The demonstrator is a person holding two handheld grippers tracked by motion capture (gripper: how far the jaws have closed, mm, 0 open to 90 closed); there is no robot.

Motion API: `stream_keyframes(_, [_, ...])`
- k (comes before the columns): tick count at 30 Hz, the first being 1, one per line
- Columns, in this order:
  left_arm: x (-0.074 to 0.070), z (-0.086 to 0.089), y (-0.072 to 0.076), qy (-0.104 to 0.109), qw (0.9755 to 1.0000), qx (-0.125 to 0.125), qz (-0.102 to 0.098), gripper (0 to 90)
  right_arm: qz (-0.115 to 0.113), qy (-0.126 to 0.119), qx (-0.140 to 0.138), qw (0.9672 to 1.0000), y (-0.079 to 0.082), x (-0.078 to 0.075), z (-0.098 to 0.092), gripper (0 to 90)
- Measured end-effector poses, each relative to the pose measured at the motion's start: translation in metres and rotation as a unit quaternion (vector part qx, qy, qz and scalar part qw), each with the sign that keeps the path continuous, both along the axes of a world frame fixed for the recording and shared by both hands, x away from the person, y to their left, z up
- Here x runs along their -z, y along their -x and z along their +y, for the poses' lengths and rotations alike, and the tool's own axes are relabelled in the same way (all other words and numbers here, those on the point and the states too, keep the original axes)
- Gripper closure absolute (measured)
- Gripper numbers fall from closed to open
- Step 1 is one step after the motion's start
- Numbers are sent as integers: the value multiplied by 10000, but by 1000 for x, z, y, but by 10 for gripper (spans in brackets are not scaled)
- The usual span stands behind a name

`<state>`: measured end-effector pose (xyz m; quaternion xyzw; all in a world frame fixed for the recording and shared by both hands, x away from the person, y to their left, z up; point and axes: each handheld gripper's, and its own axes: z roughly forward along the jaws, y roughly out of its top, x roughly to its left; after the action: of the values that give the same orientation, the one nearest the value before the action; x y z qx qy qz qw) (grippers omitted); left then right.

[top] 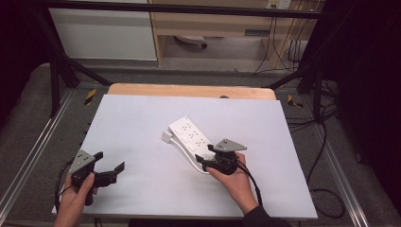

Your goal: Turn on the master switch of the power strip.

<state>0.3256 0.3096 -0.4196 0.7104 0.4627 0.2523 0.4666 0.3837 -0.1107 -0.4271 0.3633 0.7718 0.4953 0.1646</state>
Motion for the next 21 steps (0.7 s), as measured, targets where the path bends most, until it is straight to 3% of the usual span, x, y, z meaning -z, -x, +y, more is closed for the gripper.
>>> stream_keyframes(9, [0,0,0,-4,10000,2,-6,57,39,-78,73,9999,2,-11,-2,54])
stream_keyframes(21, [0,0,0,10,10000,9,-1,57,-279,-72,311,9991,6,-26,-25,47])
